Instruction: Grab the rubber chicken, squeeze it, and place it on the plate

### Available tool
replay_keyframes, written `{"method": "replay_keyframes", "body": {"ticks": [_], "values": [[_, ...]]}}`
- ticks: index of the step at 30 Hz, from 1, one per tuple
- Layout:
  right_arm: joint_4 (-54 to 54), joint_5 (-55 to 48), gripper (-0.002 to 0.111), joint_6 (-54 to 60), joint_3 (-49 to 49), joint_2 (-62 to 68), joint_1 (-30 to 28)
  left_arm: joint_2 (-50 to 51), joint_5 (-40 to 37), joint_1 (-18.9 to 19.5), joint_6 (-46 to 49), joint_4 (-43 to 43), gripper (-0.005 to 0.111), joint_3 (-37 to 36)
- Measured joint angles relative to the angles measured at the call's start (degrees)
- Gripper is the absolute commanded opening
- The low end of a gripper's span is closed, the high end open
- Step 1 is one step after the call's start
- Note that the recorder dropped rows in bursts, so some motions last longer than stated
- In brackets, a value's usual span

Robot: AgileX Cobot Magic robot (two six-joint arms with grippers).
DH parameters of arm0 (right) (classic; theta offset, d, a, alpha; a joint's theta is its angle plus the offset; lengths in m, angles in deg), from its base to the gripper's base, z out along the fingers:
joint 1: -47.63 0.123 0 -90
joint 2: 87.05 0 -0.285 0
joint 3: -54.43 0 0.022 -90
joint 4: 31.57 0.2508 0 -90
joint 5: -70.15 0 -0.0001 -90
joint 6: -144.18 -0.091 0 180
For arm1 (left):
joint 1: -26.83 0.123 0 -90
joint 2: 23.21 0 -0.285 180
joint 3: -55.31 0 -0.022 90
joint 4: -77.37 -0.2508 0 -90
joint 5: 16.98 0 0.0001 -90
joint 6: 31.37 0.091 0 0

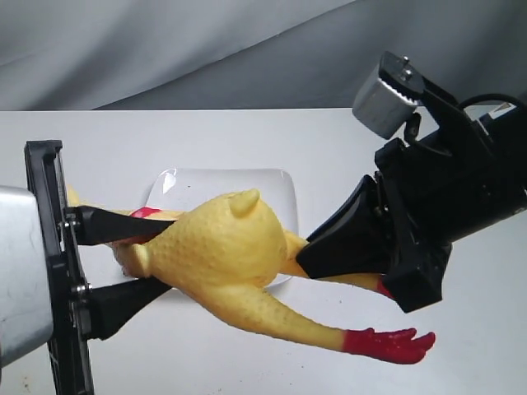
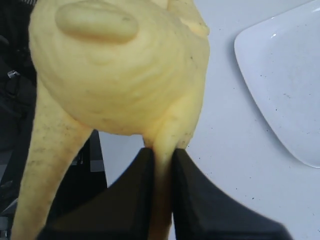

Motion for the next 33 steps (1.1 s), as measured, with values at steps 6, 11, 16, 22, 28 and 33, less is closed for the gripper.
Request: {"method": "replay_keyframes", "body": {"ticks": [6,11,16,22,28,33], "values": [[-0.1,0.0,0.000,0.2,0.0,0.0,0.0,0.0,-1.2,0.0,-0.6,6.5,0.090,0.0],[0.0,0.4,0.000,0.2,0.0,0.0,0.0,0.0,-1.2,0.0,-0.6,7.0,0.030,0.0],[0.0,0.7,0.000,0.1,0.0,0.0,0.0,0.0,-1.0,0.0,-0.4,6.3,0.001,0.0],[-0.1,0.4,0.000,0.1,0.0,0.0,0.0,0.0,-0.5,0.0,-0.4,4.4,0.001,0.0],[-0.2,0.2,0.000,0.1,0.0,0.0,0.0,0.0,-0.4,0.0,-0.4,4.2,0.006,0.0],[-0.3,0.2,0.000,0.1,0.0,0.0,0.0,0.0,-0.3,0.0,-0.4,1.4,0.051,0.0]]}}
